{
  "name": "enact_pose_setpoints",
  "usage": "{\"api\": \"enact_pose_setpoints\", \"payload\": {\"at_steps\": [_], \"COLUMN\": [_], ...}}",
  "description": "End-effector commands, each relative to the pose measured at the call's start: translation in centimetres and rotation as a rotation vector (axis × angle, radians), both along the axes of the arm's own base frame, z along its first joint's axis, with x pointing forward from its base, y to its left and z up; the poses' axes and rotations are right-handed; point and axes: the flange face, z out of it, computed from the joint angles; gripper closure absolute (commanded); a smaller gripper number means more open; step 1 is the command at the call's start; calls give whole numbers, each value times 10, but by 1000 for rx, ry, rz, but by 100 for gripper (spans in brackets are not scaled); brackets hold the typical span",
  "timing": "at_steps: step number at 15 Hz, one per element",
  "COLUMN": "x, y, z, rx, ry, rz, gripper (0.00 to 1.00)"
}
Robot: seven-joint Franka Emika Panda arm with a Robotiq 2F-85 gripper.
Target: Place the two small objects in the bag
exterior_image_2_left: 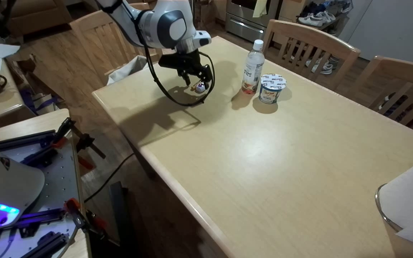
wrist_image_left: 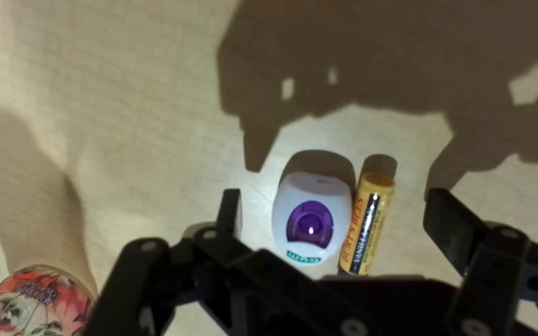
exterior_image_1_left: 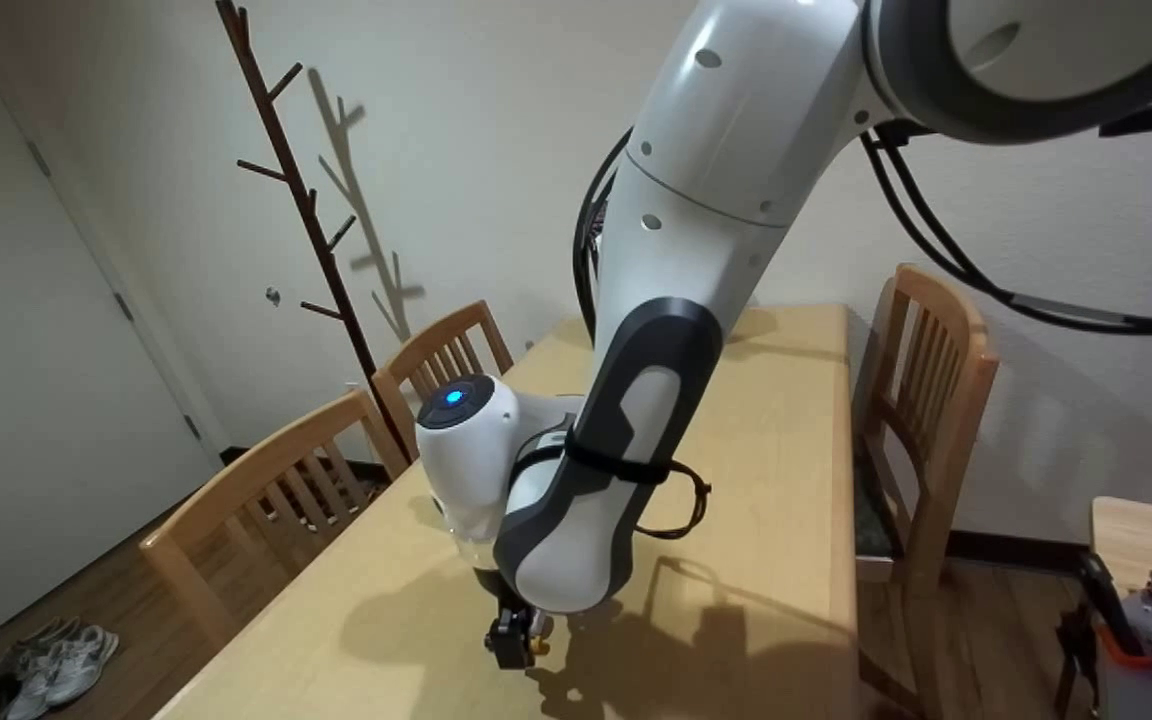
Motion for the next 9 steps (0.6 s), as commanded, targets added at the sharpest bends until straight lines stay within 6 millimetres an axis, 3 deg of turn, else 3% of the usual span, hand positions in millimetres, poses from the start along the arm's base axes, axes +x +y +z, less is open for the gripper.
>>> {"api": "enact_pose_setpoints", "payload": {"at_steps": [1,2,3,5,9], "x": [9,10,11,12,16], "y": [-2,-1,-1,1,4], "z": [1,1,1,0,-2], "rx": [22,23,25,32,40], "ry": [12,13,14,13,17], "rz": [30,37,42,59,75], "gripper": [0,0,25,32,59]}}
